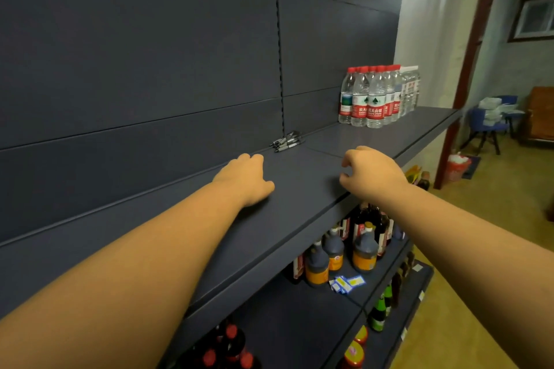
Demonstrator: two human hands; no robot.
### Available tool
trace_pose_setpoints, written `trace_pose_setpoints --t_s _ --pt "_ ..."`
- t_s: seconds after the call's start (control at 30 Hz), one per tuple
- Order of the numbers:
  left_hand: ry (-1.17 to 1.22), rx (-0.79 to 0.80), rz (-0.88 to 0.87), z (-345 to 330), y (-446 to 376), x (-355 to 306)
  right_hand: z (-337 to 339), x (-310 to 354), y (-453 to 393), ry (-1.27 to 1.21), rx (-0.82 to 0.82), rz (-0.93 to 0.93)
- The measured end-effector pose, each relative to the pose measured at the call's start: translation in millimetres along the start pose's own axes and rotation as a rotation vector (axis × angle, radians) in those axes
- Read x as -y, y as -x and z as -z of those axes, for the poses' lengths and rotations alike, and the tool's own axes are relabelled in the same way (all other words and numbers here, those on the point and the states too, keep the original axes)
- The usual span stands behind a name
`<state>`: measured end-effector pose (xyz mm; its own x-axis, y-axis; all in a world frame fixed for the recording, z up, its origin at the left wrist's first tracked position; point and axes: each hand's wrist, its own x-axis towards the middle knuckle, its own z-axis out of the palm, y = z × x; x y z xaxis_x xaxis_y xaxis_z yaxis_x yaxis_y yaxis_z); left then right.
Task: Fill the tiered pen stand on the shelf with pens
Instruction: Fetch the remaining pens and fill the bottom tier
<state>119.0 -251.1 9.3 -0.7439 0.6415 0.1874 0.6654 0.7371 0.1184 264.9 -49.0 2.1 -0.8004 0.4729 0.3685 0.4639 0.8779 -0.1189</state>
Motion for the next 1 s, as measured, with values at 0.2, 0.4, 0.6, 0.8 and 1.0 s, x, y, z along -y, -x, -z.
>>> trace_pose_setpoints --t_s 0.2,0.4,0.6,0.8,1.0 --pt "-0.04 0.039 0.036 -15 -48 -31 -26 -48 -61 -0.037 0.045 0.048" --pt "-0.079 0.016 0.107 -11 -119 -32 -50 -76 -130 -0.035 0.028 0.126" --pt "-0.029 -0.015 0.138 -20 -189 -30 -63 -94 -201 -0.001 0.044 0.184" --pt "-0.063 0.081 0.063 -41 -252 -55 -76 -115 -261 -0.058 0.038 0.254" --pt "-0.124 0.154 0.159 -59 -291 -61 -95 -144 -318 -0.087 0.069 0.343"
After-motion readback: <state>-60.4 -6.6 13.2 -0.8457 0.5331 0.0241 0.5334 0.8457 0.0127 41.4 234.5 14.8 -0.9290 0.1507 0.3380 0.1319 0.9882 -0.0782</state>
